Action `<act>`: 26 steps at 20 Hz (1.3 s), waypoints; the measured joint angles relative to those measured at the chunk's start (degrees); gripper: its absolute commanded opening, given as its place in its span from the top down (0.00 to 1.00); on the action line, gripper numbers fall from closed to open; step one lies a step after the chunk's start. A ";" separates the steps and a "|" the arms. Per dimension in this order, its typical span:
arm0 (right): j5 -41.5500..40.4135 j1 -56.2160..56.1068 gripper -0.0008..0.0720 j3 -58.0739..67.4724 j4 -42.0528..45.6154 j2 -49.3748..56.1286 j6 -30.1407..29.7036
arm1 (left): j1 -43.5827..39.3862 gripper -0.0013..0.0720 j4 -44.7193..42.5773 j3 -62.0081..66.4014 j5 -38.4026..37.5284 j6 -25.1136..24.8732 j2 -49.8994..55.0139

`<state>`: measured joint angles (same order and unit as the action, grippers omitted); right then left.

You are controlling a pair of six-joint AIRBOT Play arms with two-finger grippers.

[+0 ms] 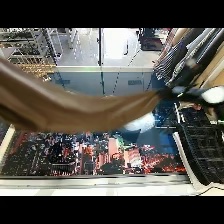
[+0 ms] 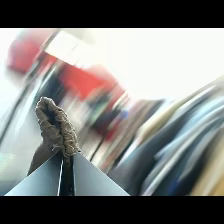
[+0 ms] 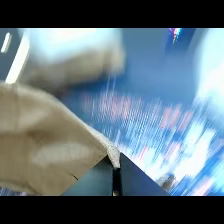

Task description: Fold the clothes and pants, and hang the long-sleeved shirts on hangers.

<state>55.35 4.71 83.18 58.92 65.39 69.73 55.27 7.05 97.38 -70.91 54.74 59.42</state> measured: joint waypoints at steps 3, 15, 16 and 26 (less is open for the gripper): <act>-2.86 0.00 0.97 10.05 8.79 -10.38 1.81 | 4.02 0.97 20.28 6.95 7.32 -1.86 -2.49; -1.46 0.00 0.97 32.28 27.47 -25.49 3.28 | 29.42 0.96 27.87 12.22 14.40 4.61 -0.02; -0.26 -0.02 0.97 31.32 27.34 -25.24 3.28 | 28.65 0.97 17.31 12.11 12.04 8.41 0.79; 22.77 -0.04 0.97 23.85 25.11 -19.91 3.10 | 19.69 0.96 -20.22 10.91 -6.97 14.10 7.63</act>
<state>78.13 4.67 107.02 84.03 45.47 72.84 74.96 -13.17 108.29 -77.89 68.84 67.05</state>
